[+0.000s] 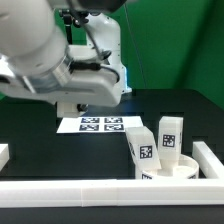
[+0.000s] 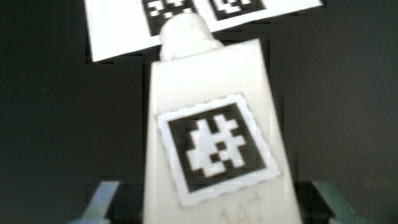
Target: Assemble stool
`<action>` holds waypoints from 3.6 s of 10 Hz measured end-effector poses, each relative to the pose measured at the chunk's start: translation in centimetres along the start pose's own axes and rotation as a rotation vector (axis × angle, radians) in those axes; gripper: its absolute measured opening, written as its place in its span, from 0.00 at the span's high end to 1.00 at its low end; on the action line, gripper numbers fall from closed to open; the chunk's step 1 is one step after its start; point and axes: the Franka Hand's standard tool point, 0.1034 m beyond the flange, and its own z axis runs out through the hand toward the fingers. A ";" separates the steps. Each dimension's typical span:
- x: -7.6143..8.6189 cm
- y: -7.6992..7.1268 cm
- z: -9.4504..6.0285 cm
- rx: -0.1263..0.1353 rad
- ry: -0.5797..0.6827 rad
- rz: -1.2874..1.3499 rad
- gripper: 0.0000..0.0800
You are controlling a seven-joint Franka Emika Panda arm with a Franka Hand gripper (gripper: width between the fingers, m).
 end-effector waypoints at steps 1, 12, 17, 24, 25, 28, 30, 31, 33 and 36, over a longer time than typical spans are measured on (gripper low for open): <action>0.7 -0.1 0.1 -0.002 0.050 -0.006 0.59; -2.2 -6.0 -5.9 0.076 0.663 -0.018 0.59; -2.2 -8.5 -6.2 0.121 0.979 -0.018 0.59; -3.5 -14.6 -7.8 0.176 1.050 -0.016 0.59; -3.4 -14.5 -7.7 0.175 1.050 -0.017 0.59; -3.1 -16.9 -8.6 0.213 1.203 -0.038 0.59; -2.1 -18.9 -9.1 0.225 1.354 -0.081 0.59; -1.9 -19.0 -8.9 0.203 1.342 -0.098 0.59; -1.8 -19.0 -8.9 0.202 1.341 -0.099 0.59; -1.1 -18.9 -8.4 0.188 1.350 -0.105 0.59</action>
Offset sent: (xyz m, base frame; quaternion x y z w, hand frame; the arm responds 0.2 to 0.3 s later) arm 0.0000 0.0000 0.0000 0.0000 0.1296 0.0000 0.9916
